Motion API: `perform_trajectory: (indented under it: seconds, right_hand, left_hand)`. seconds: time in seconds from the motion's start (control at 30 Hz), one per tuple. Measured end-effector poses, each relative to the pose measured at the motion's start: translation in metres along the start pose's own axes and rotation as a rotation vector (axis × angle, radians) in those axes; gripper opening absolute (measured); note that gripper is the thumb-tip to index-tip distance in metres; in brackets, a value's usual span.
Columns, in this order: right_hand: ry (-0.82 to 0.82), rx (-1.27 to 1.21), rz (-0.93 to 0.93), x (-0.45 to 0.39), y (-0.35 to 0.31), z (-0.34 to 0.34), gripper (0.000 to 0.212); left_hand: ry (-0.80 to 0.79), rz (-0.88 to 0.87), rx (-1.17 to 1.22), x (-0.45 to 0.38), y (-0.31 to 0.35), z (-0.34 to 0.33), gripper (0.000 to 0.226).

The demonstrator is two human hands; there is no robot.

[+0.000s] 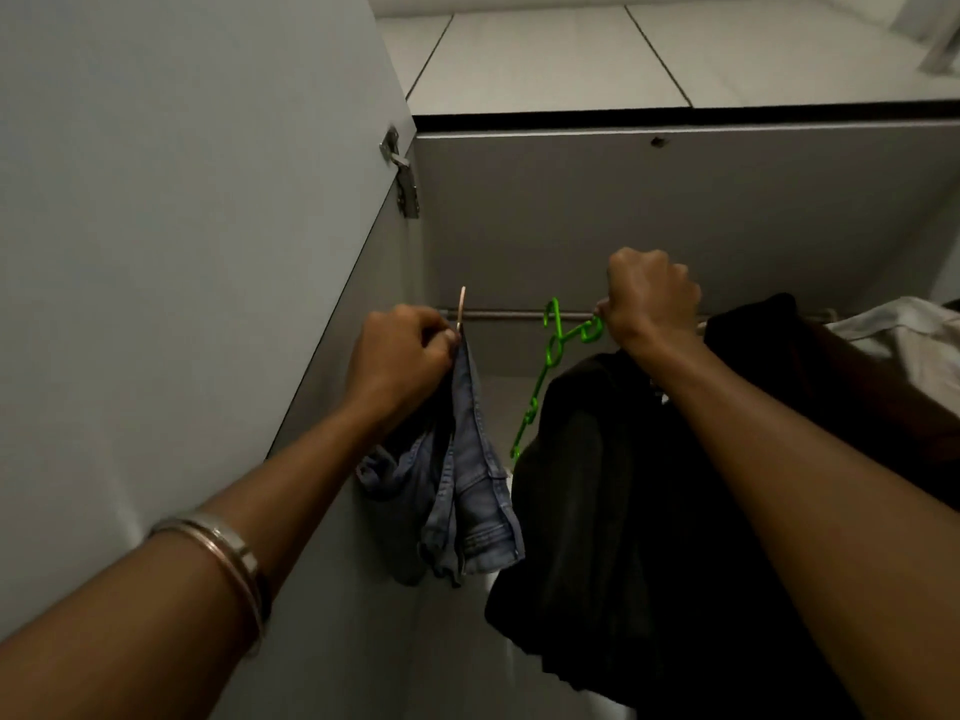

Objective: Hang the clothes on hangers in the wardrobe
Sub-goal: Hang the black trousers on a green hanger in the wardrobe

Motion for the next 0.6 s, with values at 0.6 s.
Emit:
perform_trajectory:
  seconds: [0.6]
  right_hand:
    - [0.000,0.015,-0.001,-0.068,-0.028,-0.046,0.053]
  left_hand:
    - [0.164,0.227,-0.038,-0.080,-0.054,-0.019,0.016]
Point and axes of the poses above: each hand's wrist, its own x-axis away from the middle knuckle, its own z-axis out of the back of the hand, y = z × x, the point moved 9 cm from there along -x, towards the middle knuckle, and after that the axes turned 3 degrees about x, right-handed, at the moved point
